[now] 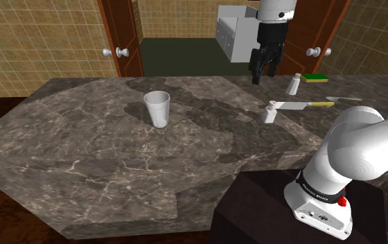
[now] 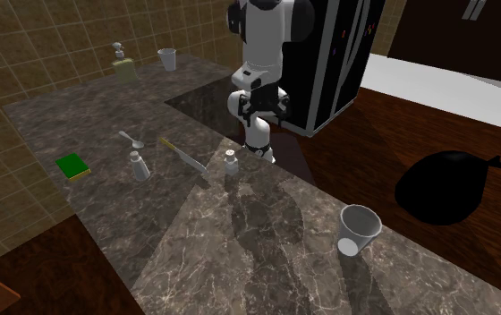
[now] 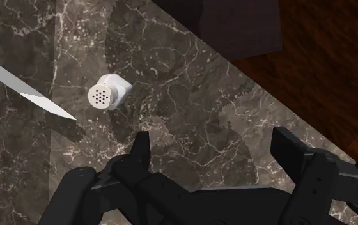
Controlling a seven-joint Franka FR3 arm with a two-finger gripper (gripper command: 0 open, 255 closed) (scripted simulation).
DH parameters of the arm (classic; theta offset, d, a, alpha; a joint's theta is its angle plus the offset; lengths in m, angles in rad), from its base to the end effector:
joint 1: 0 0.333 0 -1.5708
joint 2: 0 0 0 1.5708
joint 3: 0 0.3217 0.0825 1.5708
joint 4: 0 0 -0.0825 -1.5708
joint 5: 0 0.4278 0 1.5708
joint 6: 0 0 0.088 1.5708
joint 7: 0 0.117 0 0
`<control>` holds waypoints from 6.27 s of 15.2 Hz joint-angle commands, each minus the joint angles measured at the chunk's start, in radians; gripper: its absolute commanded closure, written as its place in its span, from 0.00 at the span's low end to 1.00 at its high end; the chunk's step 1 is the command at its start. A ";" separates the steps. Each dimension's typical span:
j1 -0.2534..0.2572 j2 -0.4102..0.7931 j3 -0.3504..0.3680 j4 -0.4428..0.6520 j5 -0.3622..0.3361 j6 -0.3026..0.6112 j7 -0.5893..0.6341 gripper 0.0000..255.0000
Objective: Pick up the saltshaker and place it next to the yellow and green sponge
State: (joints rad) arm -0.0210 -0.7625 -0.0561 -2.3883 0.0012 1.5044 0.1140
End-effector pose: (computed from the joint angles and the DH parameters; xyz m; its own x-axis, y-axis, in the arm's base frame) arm 0.3413 -0.0295 0.5542 0.9775 -0.1694 -0.1255 -0.1739 -0.9844 -0.0258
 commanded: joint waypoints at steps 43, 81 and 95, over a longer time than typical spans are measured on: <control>-0.093 -0.129 -0.312 -0.337 -0.193 0.321 -0.349 1.00; -0.098 -0.014 -0.502 0.170 -0.293 -0.034 -0.604 1.00; 0.024 0.271 -0.946 0.525 -0.349 -0.008 -0.988 1.00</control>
State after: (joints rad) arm -0.0195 -0.5250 -0.9588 -1.9022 -0.3564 1.4959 -0.8423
